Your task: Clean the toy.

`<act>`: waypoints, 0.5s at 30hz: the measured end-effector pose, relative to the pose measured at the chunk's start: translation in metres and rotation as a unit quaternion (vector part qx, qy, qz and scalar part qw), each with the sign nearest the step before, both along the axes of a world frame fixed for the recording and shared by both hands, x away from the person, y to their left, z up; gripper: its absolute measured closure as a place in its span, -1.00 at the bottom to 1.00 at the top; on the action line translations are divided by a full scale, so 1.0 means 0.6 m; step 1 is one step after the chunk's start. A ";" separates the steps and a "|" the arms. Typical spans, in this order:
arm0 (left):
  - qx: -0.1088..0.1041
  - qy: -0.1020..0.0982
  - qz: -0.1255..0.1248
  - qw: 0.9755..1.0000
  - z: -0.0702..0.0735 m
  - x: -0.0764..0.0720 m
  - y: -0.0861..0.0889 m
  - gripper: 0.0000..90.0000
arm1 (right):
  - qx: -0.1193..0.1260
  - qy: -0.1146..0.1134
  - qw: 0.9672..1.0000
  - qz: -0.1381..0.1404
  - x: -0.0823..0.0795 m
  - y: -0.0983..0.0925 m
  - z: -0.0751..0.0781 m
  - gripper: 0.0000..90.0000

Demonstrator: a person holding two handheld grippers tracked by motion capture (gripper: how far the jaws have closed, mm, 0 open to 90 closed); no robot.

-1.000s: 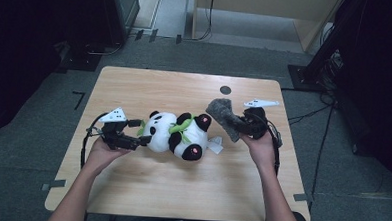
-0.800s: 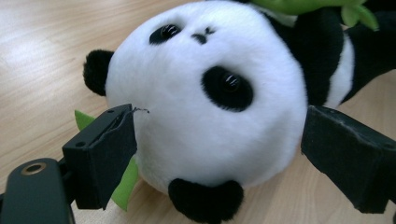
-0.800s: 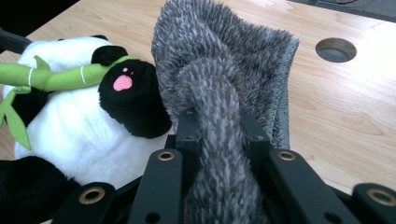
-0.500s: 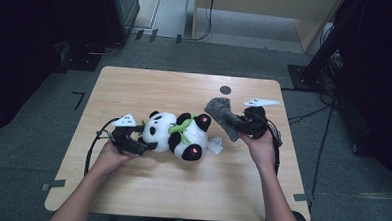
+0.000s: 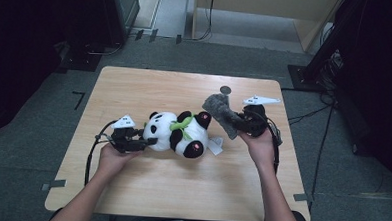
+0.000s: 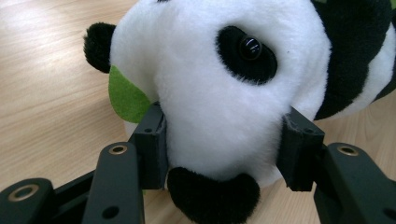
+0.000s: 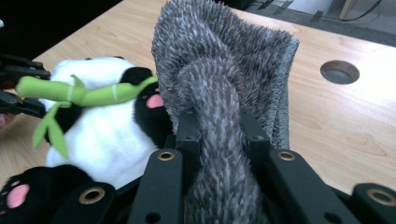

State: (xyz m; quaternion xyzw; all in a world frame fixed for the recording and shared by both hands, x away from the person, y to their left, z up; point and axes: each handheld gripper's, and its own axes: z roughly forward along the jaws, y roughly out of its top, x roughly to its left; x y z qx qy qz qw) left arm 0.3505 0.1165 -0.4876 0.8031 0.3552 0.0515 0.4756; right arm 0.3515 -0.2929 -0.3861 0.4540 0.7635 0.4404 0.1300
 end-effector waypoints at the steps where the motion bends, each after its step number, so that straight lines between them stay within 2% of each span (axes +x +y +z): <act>1: -0.001 0.005 0.012 1.000 0.001 -0.004 -0.003 0.00 | 0.000 0.000 1.000 0.000 0.000 0.000 0.000 0.67; 4: -0.002 0.006 0.038 0.999 0.002 -0.018 -0.014 -0.02 | 0.000 -0.006 1.000 0.002 -0.002 0.003 0.006 0.67; 8: -0.014 0.001 0.044 0.999 -0.004 -0.026 -0.015 -0.19 | 0.003 -0.015 1.000 0.012 -0.002 0.013 0.019 0.68; 10: -0.013 -0.001 0.043 0.999 -0.004 -0.027 -0.014 -0.30 | 0.003 -0.019 1.000 0.018 -0.001 0.022 0.028 0.68; 15: -0.026 0.006 0.046 0.999 -0.005 -0.024 -0.014 -0.52 | 0.002 -0.021 0.999 0.045 0.014 0.058 0.051 0.68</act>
